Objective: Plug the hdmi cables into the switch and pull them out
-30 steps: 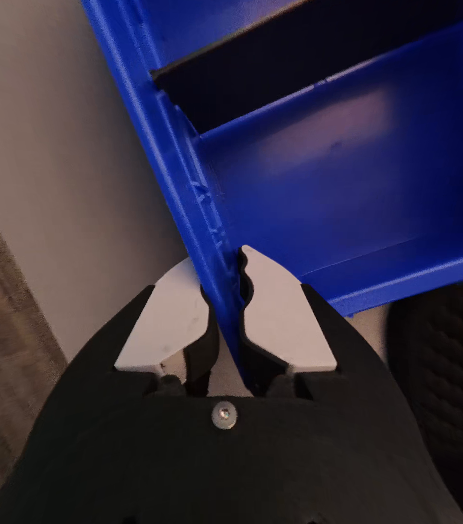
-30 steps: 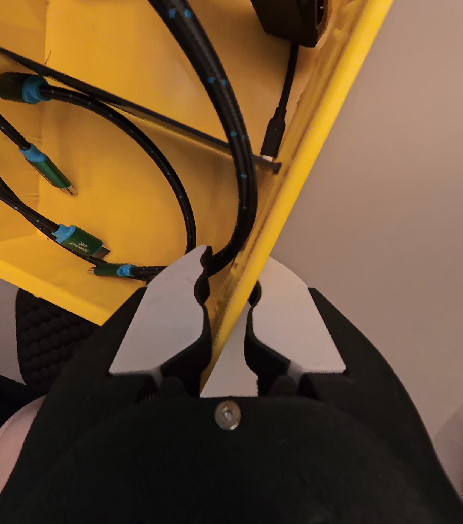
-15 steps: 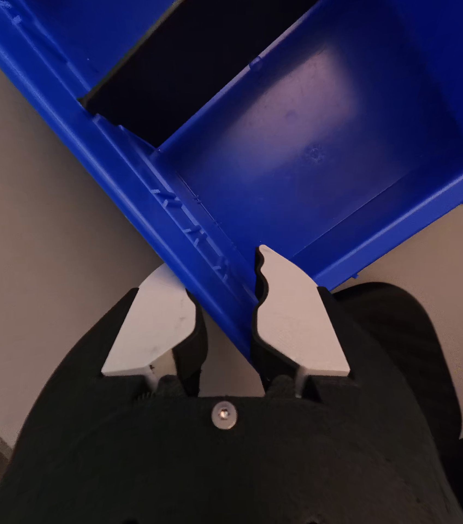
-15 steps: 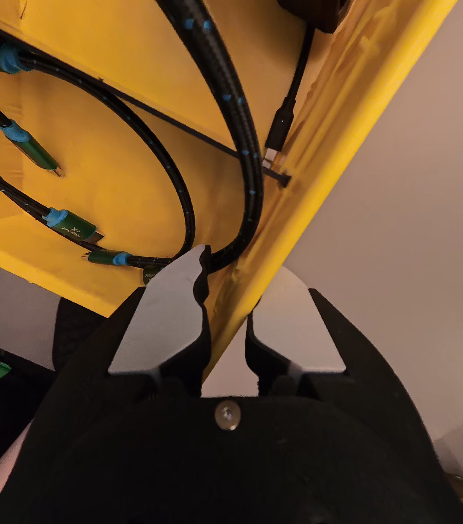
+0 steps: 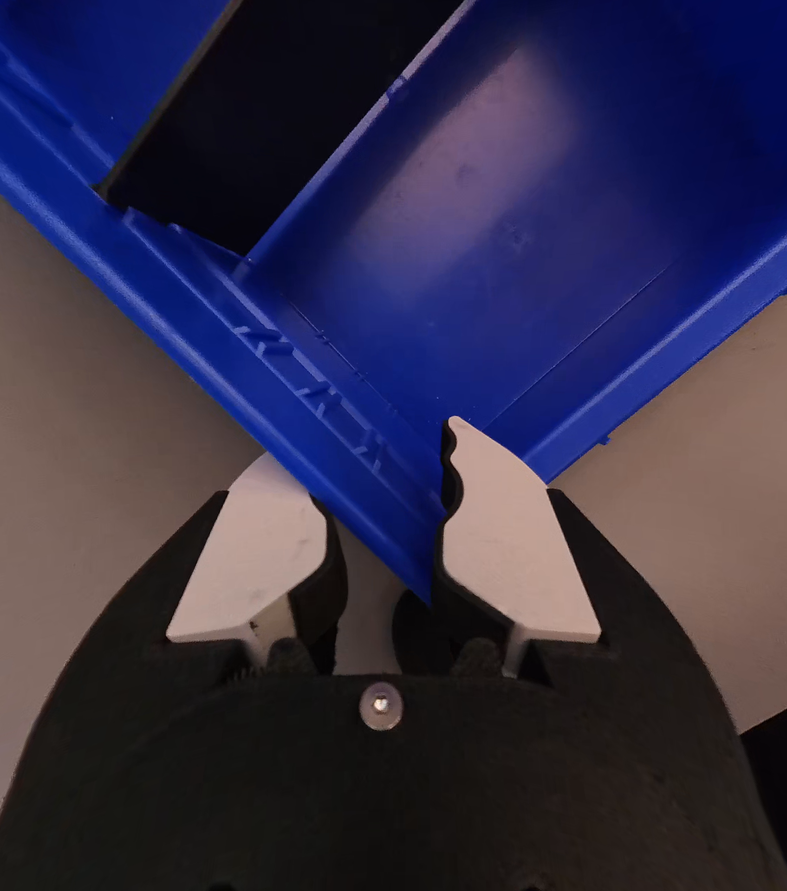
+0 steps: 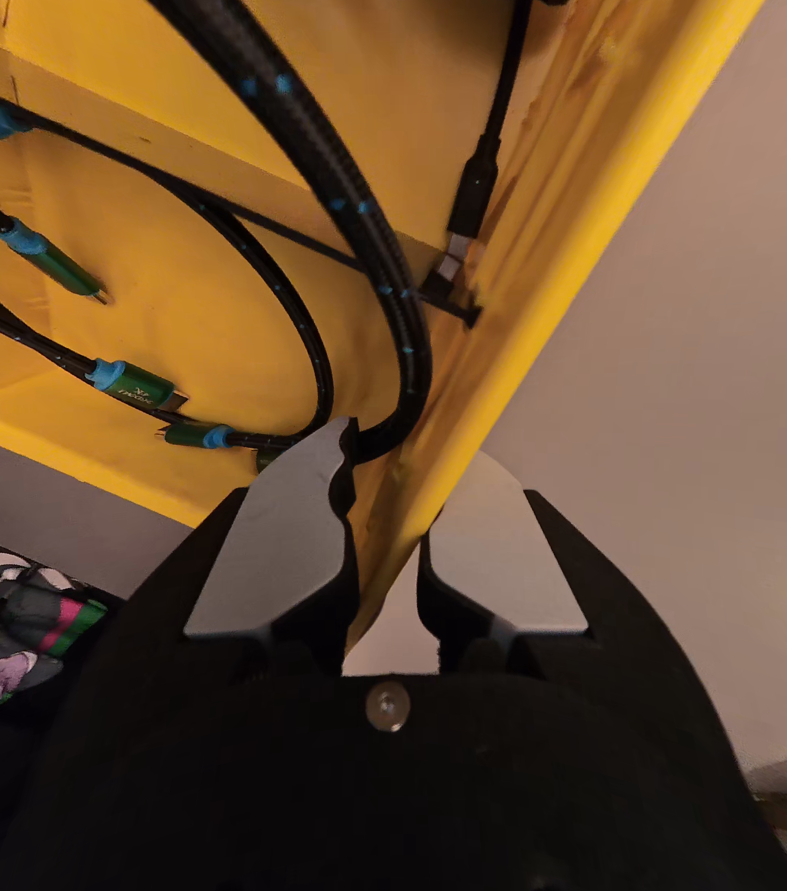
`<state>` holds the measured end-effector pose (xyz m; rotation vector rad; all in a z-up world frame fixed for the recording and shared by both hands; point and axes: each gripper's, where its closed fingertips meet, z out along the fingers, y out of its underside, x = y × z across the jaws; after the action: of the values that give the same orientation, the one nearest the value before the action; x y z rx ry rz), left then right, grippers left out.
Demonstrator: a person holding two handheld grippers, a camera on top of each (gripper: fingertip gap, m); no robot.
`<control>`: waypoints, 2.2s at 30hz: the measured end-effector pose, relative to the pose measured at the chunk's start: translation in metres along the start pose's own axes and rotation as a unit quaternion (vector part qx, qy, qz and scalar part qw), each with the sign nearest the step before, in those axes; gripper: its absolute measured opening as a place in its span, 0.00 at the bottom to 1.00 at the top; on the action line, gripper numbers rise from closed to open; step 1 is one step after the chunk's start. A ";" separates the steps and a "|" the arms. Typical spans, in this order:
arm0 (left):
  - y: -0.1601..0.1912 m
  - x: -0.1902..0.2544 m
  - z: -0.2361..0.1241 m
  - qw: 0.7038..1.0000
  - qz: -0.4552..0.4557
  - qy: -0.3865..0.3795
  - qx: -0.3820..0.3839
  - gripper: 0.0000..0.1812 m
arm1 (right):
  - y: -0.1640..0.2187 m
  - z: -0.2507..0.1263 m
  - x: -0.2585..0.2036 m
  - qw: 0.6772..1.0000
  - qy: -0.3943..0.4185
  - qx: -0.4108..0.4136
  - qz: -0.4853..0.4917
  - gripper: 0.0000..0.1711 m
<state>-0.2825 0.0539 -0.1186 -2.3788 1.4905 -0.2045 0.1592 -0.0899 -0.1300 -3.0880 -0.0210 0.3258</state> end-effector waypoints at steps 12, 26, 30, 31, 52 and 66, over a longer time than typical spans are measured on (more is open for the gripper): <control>-0.036 -0.010 -0.060 0.992 -0.019 0.007 0.122 0.24 | -0.003 -0.010 -0.016 0.999 -0.035 0.000 0.026 0.18; -0.141 -0.015 -0.306 0.727 -0.021 0.125 0.675 0.32 | -0.015 -0.176 -0.057 0.925 0.035 0.379 -0.003 0.19; -0.135 -0.031 -0.300 0.718 -0.040 0.158 0.677 0.33 | -0.050 -0.210 -0.184 0.807 -0.036 0.539 -0.238 0.20; -0.134 -0.030 -0.304 0.708 -0.039 0.178 0.683 0.32 | -0.056 -0.208 -0.211 0.778 -0.046 0.566 -0.268 0.20; -0.125 0.000 -0.320 0.687 0.006 0.249 0.683 0.30 | -0.149 0.024 -0.244 0.991 0.061 0.099 -0.064 0.22; -0.121 0.013 -0.321 0.688 0.022 0.277 0.671 0.28 | -0.140 0.065 -0.240 0.998 0.024 0.036 0.035 0.05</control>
<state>-0.2674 0.0274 0.2236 -1.0351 0.8946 -1.4987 -0.0906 0.0483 -0.1383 -3.0281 0.0969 0.2475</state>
